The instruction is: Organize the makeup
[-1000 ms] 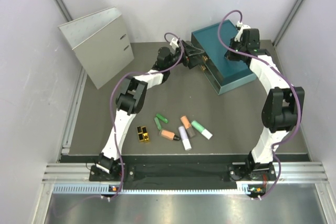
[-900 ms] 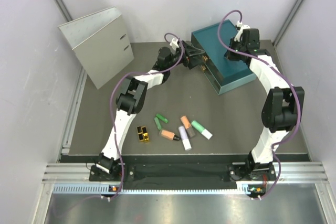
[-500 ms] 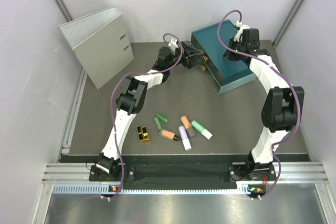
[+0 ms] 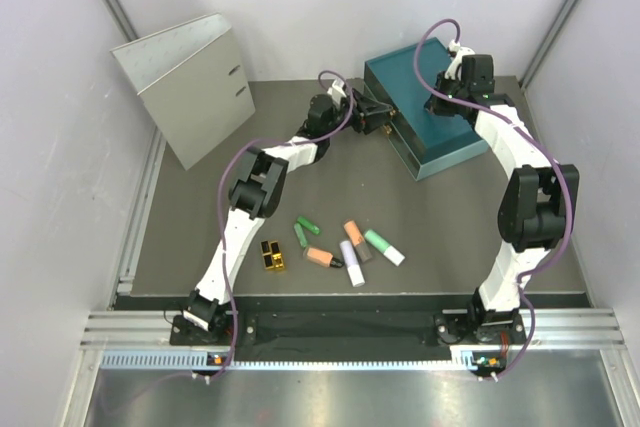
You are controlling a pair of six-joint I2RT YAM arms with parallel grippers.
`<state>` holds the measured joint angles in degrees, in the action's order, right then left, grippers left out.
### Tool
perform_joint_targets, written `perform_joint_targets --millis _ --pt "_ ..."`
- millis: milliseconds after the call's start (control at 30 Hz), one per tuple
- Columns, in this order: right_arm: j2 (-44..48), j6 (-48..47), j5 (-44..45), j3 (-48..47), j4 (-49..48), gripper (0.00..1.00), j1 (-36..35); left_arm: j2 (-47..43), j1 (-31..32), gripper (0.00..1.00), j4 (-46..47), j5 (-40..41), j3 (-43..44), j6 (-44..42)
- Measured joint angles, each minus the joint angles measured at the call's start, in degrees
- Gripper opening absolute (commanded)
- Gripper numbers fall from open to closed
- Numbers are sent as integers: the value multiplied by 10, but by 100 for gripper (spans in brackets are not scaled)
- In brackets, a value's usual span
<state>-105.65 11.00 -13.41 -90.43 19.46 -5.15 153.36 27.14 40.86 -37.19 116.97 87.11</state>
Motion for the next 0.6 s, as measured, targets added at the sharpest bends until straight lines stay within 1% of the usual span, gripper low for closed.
perform_joint_targets --millis 133,200,233,267,300,400,600 --pt "0 0 0 0 0 0 0 7 0 47 -2 -3 19 2" --pt "0 0 -1 0 0 0 0 9 -1 37 -2 -7 25 2" --pt "0 0 -1 0 0 0 0 9 -1 26 -4 -7 26 2" --pt "0 0 -1 0 0 0 0 9 -1 4 -3 -7 27 3" --pt "0 0 -2 0 0 0 0 9 -2 0 -6 -9 29 4" --pt "0 1 -3 0 -1 0 0 9 -3 0 -9 -11 30 19" --pt "0 1 -3 0 0 0 0 9 -3 0 3 -7 19 19"
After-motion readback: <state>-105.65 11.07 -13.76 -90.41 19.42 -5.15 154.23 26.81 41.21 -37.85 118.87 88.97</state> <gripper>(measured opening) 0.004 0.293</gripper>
